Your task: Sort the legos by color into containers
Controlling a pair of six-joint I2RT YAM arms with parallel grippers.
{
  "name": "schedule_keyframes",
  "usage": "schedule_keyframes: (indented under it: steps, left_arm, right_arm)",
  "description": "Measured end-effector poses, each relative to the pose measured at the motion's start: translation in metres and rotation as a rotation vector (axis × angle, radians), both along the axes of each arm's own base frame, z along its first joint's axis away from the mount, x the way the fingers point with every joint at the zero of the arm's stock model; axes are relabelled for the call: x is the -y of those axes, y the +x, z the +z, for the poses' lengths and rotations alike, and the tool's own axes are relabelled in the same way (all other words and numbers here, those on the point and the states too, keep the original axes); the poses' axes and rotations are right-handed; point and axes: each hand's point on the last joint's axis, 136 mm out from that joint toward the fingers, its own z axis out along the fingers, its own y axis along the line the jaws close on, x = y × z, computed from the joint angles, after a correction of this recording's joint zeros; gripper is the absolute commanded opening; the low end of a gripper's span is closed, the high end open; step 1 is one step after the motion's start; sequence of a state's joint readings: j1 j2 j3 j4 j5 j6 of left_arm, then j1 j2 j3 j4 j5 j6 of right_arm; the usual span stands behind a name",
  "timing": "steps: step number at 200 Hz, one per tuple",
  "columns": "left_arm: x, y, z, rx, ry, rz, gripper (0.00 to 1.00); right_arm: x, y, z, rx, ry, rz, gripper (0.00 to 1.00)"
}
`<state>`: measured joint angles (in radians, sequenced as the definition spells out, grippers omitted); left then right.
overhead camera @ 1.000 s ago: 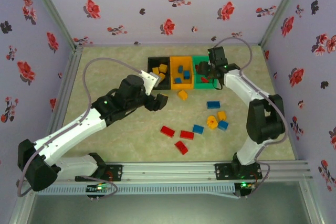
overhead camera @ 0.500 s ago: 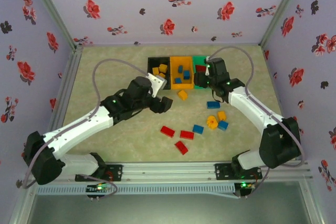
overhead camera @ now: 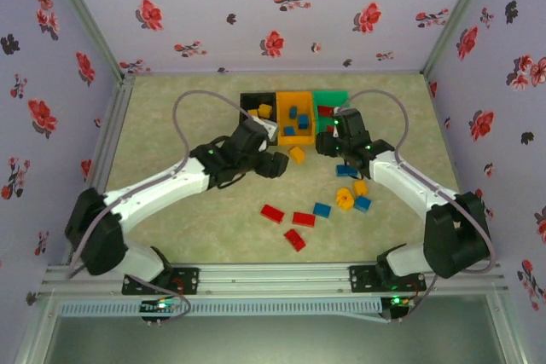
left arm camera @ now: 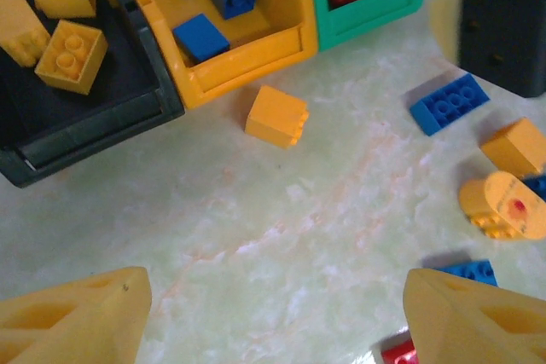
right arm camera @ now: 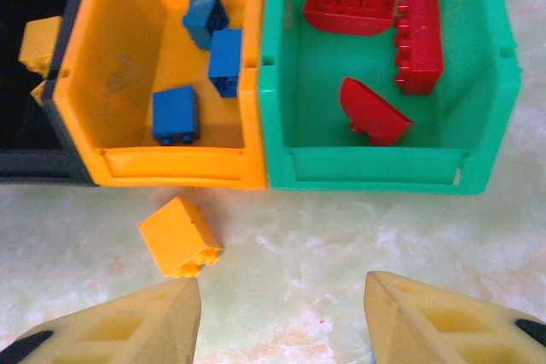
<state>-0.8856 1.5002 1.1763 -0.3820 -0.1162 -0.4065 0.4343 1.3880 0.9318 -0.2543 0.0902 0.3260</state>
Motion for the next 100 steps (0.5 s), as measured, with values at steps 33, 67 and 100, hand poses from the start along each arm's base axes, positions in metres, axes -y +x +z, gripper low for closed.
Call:
schedule_keyframes:
  steps: [33,67,100]
  left_arm:
    - [0.024,0.014,-0.036,-0.100,0.014,0.085,0.76]
    - [0.062,0.015,-0.063,-0.147,0.061,0.064,0.76]
    - [0.079,0.028,-0.073,-0.138,0.088,0.078,0.76]
  right_arm:
    - [0.025,0.001,0.000,-0.022,-0.001,-0.107,0.54]
    - [0.042,-0.002,0.025,0.029,0.033,-0.165,0.55]
    - [0.048,-0.009,0.041,0.062,0.048,-0.173,0.55]
